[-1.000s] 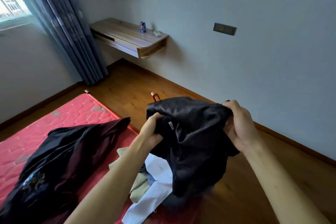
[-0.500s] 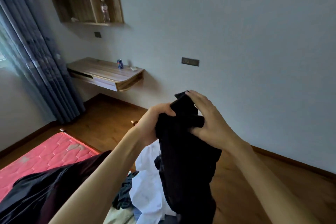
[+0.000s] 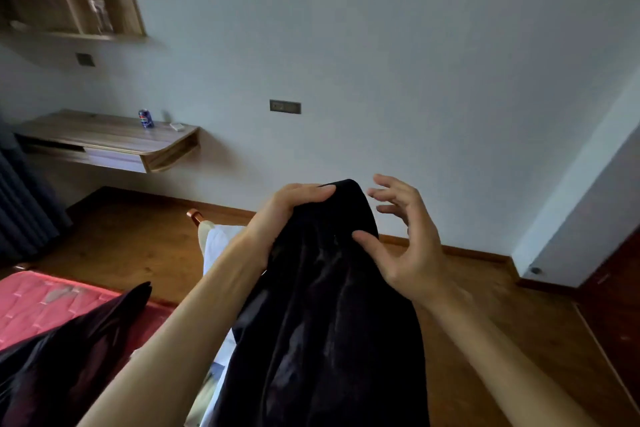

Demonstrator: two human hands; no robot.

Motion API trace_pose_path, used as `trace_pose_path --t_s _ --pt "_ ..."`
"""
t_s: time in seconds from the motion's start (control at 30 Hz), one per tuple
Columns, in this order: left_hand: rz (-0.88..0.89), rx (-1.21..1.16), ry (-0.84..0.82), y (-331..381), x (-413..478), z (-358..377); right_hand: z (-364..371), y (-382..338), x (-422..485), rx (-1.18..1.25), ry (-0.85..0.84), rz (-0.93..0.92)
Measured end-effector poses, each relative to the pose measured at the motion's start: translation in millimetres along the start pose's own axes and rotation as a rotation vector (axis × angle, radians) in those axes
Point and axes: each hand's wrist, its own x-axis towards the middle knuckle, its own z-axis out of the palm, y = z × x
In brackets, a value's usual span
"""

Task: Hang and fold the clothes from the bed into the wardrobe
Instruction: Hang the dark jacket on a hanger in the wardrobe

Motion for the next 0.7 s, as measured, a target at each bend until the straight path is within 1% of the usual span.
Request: trace_pose_path --t_s 0.03,0.07,0.1,0.13,0.2,0.27,0.3,0.33,0.37,0.43,0.47,0.5,0.53,0.6,0.63,0.7 --pt "-0.052 -0.053 -0.007 -5 -5 10 -6 -6 -14 -0.057 0.000 -0.057" --pt "-0.101 -0.098 -0.018 -8 -10 20 -12 -12 -27 -0.076 -0.043 -0.063" --pt "-0.135 -0.127 -0.044 -11 -14 30 -17 -16 -39 -0.069 -0.096 -0.012" --pt "-0.157 -0.149 -0.079 -13 -17 41 -21 -19 -50 -0.056 -0.115 0.056" --pt "-0.181 -0.152 -0.168 -17 -24 62 -28 -25 -68 -0.040 -0.012 0.134" --pt "-0.172 -0.135 -0.253 -20 -29 81 -43 -29 -81 -0.065 0.099 0.149" --pt "-0.153 -0.117 -0.307 -22 -30 88 -54 -32 -86 -0.125 0.129 0.144" --pt "-0.119 -0.063 -0.350 -24 -29 92 -66 -36 -92 -0.200 0.155 0.131" --pt "-0.062 0.056 -0.390 -25 -28 96 -81 -40 -97 -0.274 0.194 0.116" --pt "0.066 0.371 -0.374 -30 -23 104 -110 -50 -102 -0.422 0.303 0.071" --pt "0.110 0.493 -0.356 -36 -23 110 -123 -55 -103 -0.497 0.343 0.019" --pt "0.132 0.560 -0.367 -43 -24 117 -137 -59 -103 -0.558 0.362 -0.050" --pt "0.133 0.570 -0.390 -53 -26 126 -149 -64 -103 -0.603 0.365 -0.117" --pt "0.114 0.485 -0.386 -78 -32 146 -173 -79 -106 -0.659 0.356 -0.223" --pt "0.135 0.440 -0.353 -91 -35 157 -185 -85 -109 -0.688 0.350 -0.268" --pt "0.272 0.458 -0.190 -116 -43 185 -210 -93 -121 -0.763 0.330 -0.308"
